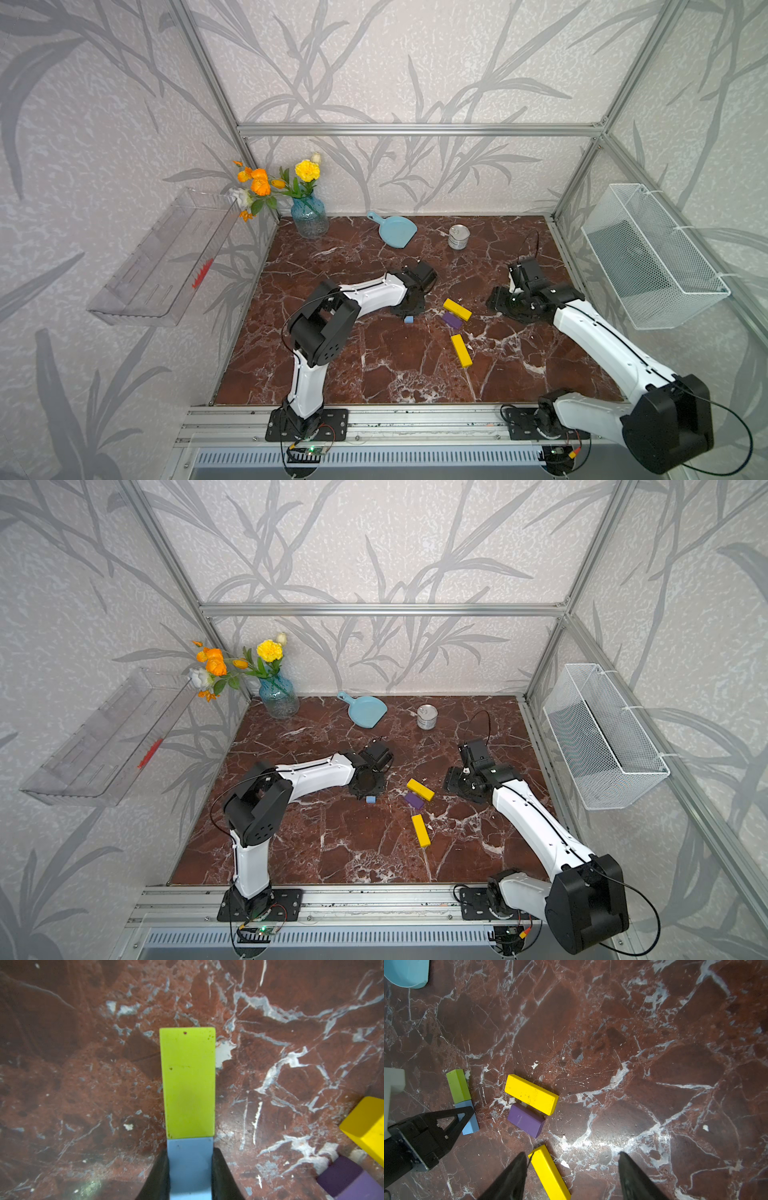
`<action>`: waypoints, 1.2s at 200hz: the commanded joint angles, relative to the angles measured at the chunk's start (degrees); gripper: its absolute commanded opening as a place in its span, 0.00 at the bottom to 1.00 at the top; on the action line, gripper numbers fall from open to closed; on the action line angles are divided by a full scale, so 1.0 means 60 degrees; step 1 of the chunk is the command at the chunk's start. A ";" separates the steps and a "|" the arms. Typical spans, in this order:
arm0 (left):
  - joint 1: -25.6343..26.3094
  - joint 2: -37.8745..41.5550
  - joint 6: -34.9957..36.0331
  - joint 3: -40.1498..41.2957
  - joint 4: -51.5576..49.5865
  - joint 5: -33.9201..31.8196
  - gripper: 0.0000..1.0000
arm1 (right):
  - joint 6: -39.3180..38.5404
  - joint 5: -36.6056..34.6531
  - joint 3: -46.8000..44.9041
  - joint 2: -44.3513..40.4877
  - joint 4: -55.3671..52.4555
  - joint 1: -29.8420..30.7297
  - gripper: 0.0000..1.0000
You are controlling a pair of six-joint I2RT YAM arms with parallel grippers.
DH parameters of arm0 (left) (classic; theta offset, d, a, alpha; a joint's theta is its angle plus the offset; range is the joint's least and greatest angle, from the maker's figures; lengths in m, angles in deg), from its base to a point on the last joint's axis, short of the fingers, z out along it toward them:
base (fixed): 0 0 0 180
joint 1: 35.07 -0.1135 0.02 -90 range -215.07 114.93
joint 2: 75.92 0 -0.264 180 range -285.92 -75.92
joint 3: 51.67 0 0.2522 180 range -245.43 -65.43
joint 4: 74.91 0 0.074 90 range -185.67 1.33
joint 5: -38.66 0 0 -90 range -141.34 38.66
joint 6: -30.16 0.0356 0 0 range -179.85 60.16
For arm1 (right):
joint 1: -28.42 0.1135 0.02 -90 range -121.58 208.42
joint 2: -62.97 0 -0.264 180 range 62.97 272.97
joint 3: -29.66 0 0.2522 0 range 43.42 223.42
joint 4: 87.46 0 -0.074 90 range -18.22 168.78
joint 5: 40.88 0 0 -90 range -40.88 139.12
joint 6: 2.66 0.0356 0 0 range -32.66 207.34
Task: Assemble the letter k with building blocks
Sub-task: Assemble the building block at the center of the board, then pick up the building block from the center of the board.
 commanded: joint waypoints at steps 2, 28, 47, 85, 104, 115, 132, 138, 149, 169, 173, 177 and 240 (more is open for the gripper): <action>-0.0088 -0.0423 0.0191 -0.0086 -0.0361 -0.0314 0.00 | 0.0020 -0.0021 -0.0064 -0.0036 -0.0091 -0.0031 0.69; -0.0089 -0.0461 0.0213 -0.0105 -0.0427 -0.0313 0.00 | 0.0028 -0.0036 -0.0063 -0.0057 -0.0089 -0.0031 0.69; -0.0089 -0.0474 0.0246 -0.0098 -0.0489 -0.0302 0.18 | 0.0009 -0.0010 -0.0070 -0.0036 -0.0076 -0.0031 0.69; -0.0089 -0.0224 0.0104 -0.0027 -0.0595 -0.0572 0.99 | -0.0835 0.0446 -0.0048 0.0037 0.0169 0.0305 0.69; -0.0089 0.0029 0.0024 -0.0072 -0.0647 -0.0518 1.00 | -0.1559 0.0668 -0.0103 0.0144 0.0516 0.0922 0.69; -0.0089 0.0280 -0.0060 -0.0089 -0.0676 -0.0452 1.00 | -0.1957 0.0673 -0.0143 0.0308 0.0770 0.1330 0.68; -0.0090 0.0825 -0.0203 -0.0197 -0.0832 -0.0534 1.00 | -0.2634 0.0698 0.0075 0.0866 0.0788 0.1917 0.68; -0.0090 0.1134 -0.0249 -0.0175 -0.0847 -0.0667 1.00 | -0.2909 0.0686 0.0220 0.1116 0.0719 0.2096 0.68; -0.0126 0.1731 -0.0267 -0.0097 -0.0860 -0.0941 1.00 | -0.3387 0.0418 0.0504 0.1508 0.0615 0.2480 0.68; -0.0454 0.2827 -0.0288 0.0187 -0.0947 -0.1208 1.00 | -0.4134 0.0243 0.0773 0.2052 0.0793 0.2960 0.67; -0.0571 0.3025 -0.0319 0.0290 -0.0914 -0.1198 1.00 | -0.4259 0.0307 0.0806 0.2154 0.0835 0.3000 0.67; -0.0724 0.3228 -0.0376 0.0420 -0.0872 -0.1174 1.00 | -0.4374 0.0361 0.0846 0.2266 0.0888 0.3035 0.66; -0.2657 0.5462 0.0324 0.2242 -0.0927 -0.0457 1.00 | -0.5808 0.0223 0.1493 0.3635 0.1110 0.3189 0.61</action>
